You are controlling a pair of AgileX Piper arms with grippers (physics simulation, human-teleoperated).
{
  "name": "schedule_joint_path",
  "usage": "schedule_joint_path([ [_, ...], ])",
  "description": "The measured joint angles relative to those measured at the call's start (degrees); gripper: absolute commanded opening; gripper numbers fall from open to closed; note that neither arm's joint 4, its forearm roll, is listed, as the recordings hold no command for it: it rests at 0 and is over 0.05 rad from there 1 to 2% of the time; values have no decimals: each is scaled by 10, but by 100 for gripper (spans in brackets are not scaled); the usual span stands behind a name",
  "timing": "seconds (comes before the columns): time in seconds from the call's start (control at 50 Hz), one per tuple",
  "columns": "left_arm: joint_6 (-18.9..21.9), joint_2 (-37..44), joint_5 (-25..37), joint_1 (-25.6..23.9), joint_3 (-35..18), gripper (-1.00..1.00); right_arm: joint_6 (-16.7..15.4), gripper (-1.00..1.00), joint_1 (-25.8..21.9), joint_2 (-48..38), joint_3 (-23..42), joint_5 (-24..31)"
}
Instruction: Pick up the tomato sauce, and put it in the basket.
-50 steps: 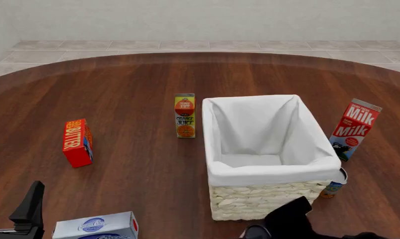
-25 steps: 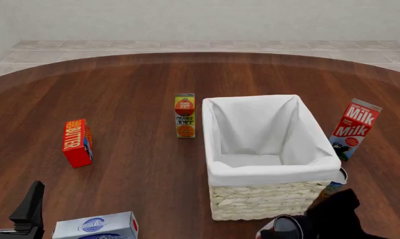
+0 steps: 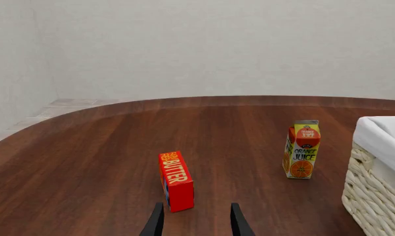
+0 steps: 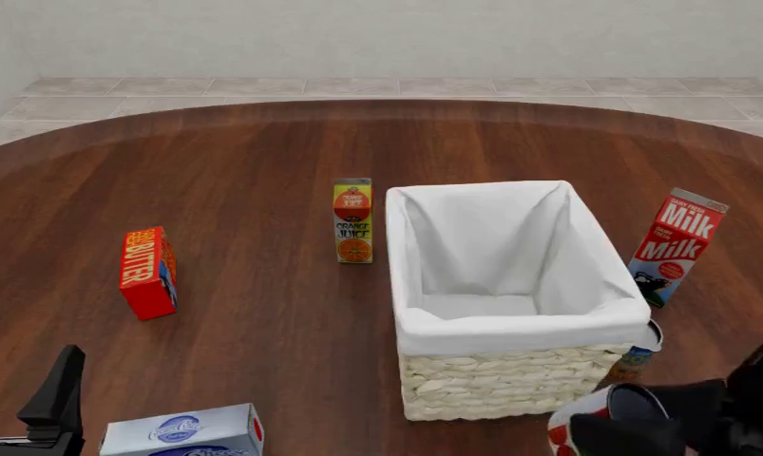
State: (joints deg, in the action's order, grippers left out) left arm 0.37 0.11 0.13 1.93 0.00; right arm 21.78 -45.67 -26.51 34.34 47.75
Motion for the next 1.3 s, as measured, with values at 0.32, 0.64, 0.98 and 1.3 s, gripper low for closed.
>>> schedule_joint_path([
  [0.32, 0, 0, 0, 0, 0, 100, -29, -100, 9, 1, 117, 85],
  [0.64, 0, 0, 0, 0, 0, 100, -54, -100, 14, -32, 209, 123],
  [0.98, 0, 0, 0, 0, 0, 100, -77, -100, 12, -76, 271, 132],
  [1.3, 0, 0, 0, 0, 0, 100, -97, -100, 7, -140, 325, 126],
])
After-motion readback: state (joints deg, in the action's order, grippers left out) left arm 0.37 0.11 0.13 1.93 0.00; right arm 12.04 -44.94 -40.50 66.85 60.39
